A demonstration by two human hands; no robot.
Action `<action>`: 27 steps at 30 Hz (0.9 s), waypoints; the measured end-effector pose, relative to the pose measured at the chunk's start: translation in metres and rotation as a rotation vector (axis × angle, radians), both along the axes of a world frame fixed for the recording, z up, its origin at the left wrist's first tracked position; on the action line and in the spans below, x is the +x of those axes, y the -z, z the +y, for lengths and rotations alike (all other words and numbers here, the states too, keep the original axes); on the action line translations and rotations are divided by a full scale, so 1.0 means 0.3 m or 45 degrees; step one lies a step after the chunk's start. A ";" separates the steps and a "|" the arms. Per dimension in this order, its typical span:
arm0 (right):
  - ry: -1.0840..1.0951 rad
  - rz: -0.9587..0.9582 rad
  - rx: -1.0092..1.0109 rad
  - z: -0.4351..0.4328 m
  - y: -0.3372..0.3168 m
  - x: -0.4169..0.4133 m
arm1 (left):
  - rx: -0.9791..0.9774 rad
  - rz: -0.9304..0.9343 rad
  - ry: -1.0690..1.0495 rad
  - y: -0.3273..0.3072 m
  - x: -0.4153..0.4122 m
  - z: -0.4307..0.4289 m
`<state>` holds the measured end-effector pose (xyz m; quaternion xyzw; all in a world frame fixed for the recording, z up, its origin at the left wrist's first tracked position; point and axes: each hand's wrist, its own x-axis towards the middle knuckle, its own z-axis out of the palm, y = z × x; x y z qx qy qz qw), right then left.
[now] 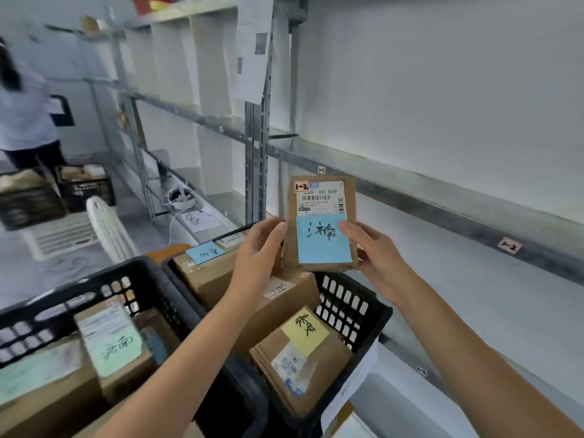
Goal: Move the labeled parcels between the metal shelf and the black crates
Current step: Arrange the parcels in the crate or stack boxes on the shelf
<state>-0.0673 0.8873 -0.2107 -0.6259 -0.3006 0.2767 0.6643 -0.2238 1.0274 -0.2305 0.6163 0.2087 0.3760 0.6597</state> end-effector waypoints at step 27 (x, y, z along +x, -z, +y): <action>-1.060 0.282 -0.434 0.829 0.293 -0.744 | -0.149 0.421 -1.267 0.261 -0.876 0.206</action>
